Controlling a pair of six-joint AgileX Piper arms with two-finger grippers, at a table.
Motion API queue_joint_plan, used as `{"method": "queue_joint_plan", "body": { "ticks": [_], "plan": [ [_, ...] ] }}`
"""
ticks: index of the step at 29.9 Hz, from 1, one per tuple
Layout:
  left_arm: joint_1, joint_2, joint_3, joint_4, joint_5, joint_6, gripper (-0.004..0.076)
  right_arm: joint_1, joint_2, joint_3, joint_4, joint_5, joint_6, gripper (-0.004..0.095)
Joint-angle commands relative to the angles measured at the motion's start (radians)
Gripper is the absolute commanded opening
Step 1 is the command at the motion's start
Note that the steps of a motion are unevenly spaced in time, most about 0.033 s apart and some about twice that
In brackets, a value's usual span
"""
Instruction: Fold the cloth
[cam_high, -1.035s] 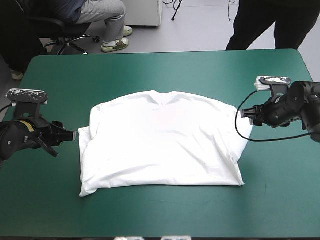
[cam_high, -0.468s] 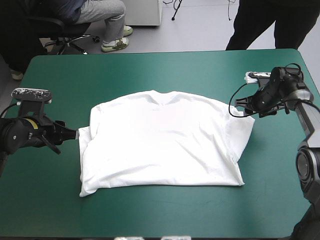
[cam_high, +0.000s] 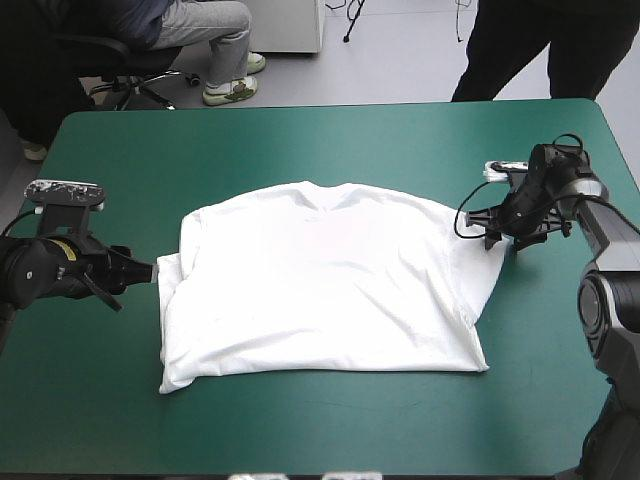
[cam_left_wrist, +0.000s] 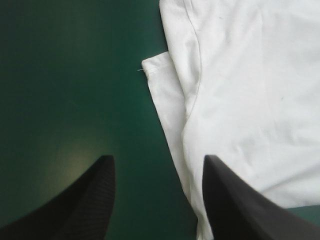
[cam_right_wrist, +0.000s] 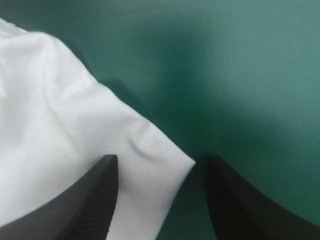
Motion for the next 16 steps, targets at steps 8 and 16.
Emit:
{"method": "queue_joint_plan", "body": {
  "ticks": [8, 16],
  "plan": [
    [-0.003, -0.013, -0.026, 0.005, -0.017, -0.007, 0.0379, -0.010, -0.027, -0.029, 0.062, 0.040, -0.044, -0.0010],
    [-0.003, -0.013, -0.026, 0.005, -0.017, -0.007, 0.0375, -0.007, -0.139, -0.029, 0.087, 0.016, -0.045, -0.0017]
  ]
}}
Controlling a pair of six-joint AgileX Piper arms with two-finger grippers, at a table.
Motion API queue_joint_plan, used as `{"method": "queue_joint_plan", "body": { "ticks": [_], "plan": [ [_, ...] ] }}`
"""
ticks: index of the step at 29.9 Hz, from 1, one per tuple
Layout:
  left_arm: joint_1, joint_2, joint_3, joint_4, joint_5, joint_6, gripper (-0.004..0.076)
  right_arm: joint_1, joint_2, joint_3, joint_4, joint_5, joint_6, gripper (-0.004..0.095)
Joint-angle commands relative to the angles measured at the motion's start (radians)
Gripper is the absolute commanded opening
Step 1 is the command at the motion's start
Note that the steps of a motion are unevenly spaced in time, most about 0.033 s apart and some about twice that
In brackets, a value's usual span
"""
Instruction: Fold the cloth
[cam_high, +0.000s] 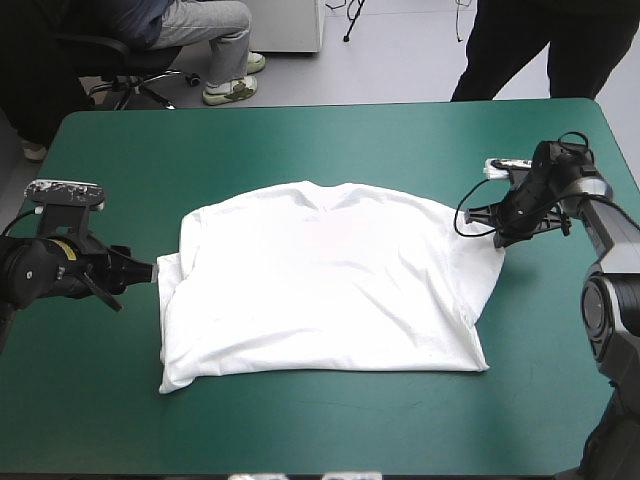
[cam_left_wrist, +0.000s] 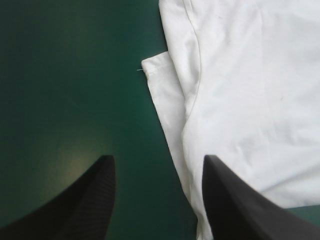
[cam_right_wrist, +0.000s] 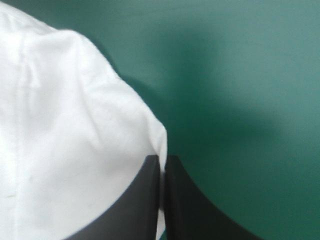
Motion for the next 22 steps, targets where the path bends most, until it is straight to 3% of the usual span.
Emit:
{"method": "queue_joint_plan", "body": {
  "ticks": [1, 5, 9, 15, 19, 22],
  "plan": [
    [-0.003, -0.013, -0.026, 0.006, -0.018, -0.007, 0.0371, 0.002, -0.124, -0.022, 0.077, -0.002, -0.031, -0.0017],
    [-0.003, -0.013, -0.026, 0.006, -0.018, -0.007, 0.0346, 0.035, -0.169, -0.022, 0.165, 0.014, -0.087, -0.0017],
    [-0.003, -0.013, -0.026, 0.002, -0.018, -0.007, 0.0325, 0.140, -0.178, -0.022, 0.184, 0.020, -0.101, -0.0017],
    [-0.003, -0.013, -0.026, 0.001, -0.018, -0.007, 0.0320, 0.313, -0.172, -0.022, 0.186, -0.090, -0.099, -0.0016],
    [-0.003, -0.013, -0.026, 0.001, -0.006, -0.007, 0.0320, 0.366, -0.147, -0.022, 0.189, -0.131, -0.072, -0.0013],
    [-0.003, -0.013, -0.026, 0.001, 0.006, -0.007, 0.0320, 0.379, -0.111, -0.022, 0.193, -0.106, -0.077, 0.0086]
  ]
}}
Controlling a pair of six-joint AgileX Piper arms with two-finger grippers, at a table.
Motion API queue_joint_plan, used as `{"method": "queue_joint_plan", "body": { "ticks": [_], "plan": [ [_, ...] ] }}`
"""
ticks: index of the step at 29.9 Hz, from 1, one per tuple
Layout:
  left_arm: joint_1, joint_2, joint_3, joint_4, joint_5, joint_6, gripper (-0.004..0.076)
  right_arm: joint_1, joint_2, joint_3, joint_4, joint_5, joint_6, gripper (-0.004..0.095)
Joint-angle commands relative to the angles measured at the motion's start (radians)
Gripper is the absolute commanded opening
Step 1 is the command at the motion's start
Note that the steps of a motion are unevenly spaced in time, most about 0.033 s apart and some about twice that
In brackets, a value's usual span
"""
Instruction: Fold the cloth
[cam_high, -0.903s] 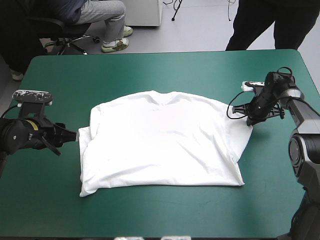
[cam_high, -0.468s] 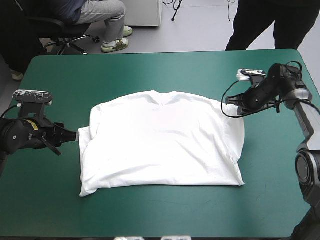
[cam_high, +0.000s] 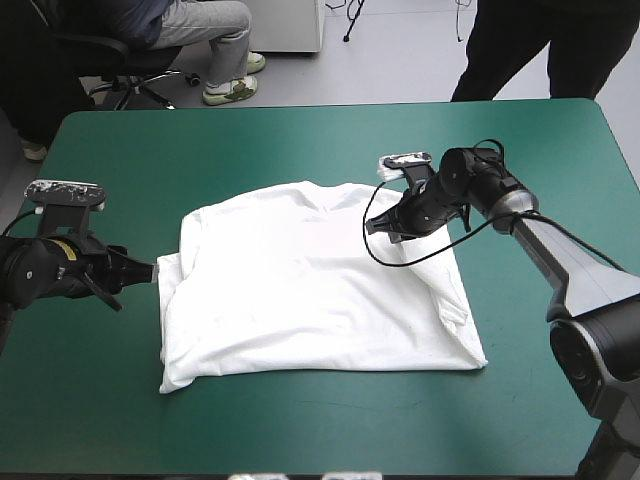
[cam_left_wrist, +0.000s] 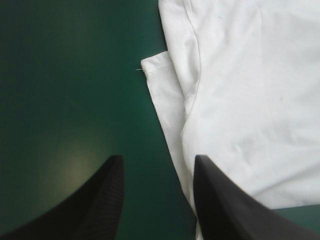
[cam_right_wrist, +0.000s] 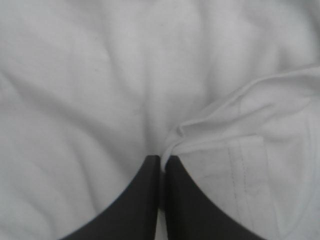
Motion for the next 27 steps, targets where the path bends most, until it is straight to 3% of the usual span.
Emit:
{"method": "queue_joint_plan", "body": {
  "ticks": [1, 5, 7, 11, 18, 27],
  "plan": [
    [-0.003, -0.013, -0.026, 0.003, 0.006, -0.007, 0.0320, 0.006, -0.004, -0.025, 0.025, 0.000, -0.003, 0.0153],
    [-0.003, -0.013, -0.026, -0.006, 0.010, -0.007, 0.0320, 0.006, 0.035, -0.025, 0.083, 0.043, 0.005, 0.0468],
    [-0.003, -0.013, -0.026, -0.018, 0.011, -0.007, 0.0320, 0.006, 0.033, -0.025, 0.112, 0.047, -0.021, 0.0532],
    [-0.003, -0.013, -0.026, -0.052, 0.029, -0.007, 0.0320, 0.006, -0.017, -0.025, 0.059, 0.053, -0.020, 0.0513],
    [-0.003, -0.013, -0.025, -0.120, 0.062, 0.018, 0.0344, 0.000, -0.183, -0.005, -0.185, 0.172, 0.051, 0.0499],
    [-0.003, -0.028, 0.137, -0.218, 0.062, 0.007, 0.0446, -0.176, -0.493, 0.189, -0.166, 0.184, 0.069, 0.0486]
  ]
}}
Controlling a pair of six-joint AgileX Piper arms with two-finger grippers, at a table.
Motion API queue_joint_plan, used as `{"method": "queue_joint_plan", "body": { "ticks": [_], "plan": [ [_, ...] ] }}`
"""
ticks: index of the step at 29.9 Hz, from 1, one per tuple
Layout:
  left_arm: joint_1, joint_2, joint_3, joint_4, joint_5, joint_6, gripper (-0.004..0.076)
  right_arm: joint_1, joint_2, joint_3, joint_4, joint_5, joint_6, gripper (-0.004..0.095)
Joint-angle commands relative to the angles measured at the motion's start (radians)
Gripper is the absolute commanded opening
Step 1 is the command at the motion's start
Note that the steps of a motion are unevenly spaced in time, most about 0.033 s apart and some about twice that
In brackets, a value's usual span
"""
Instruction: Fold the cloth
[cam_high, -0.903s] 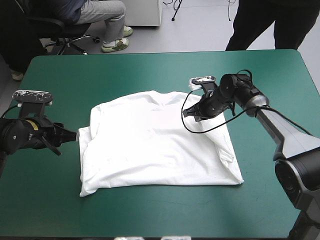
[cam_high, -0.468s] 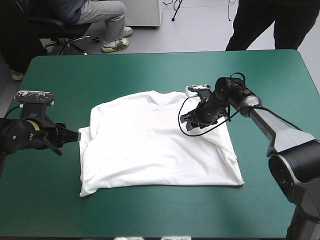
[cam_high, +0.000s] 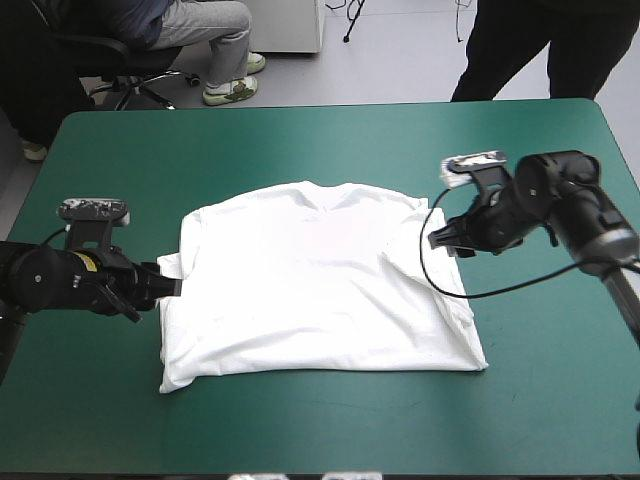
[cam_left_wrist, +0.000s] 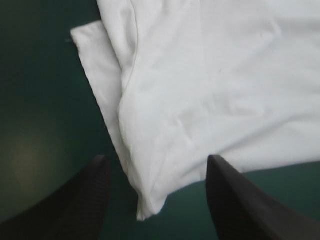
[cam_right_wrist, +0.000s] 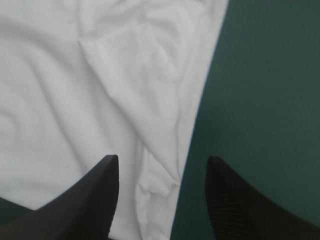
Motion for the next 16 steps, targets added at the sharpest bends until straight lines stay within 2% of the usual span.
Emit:
{"method": "queue_joint_plan", "body": {
  "ticks": [1, 6, 16],
  "plan": [
    [-0.003, -0.028, 0.074, -0.018, 0.061, -0.012, 0.0454, -0.076, -0.137, 0.046, 0.027, -0.005, 0.001, 0.0486],
    [-0.003, -0.028, 0.238, -0.040, 0.032, -0.019, 0.0491, -0.125, -0.227, 0.101, 0.042, -0.003, -0.001, 0.0486],
    [-0.003, -0.023, 0.438, -0.061, -0.152, -0.035, 0.0491, -0.125, -0.242, 0.107, 0.061, 0.002, -0.001, 0.0480]
  ]
}}
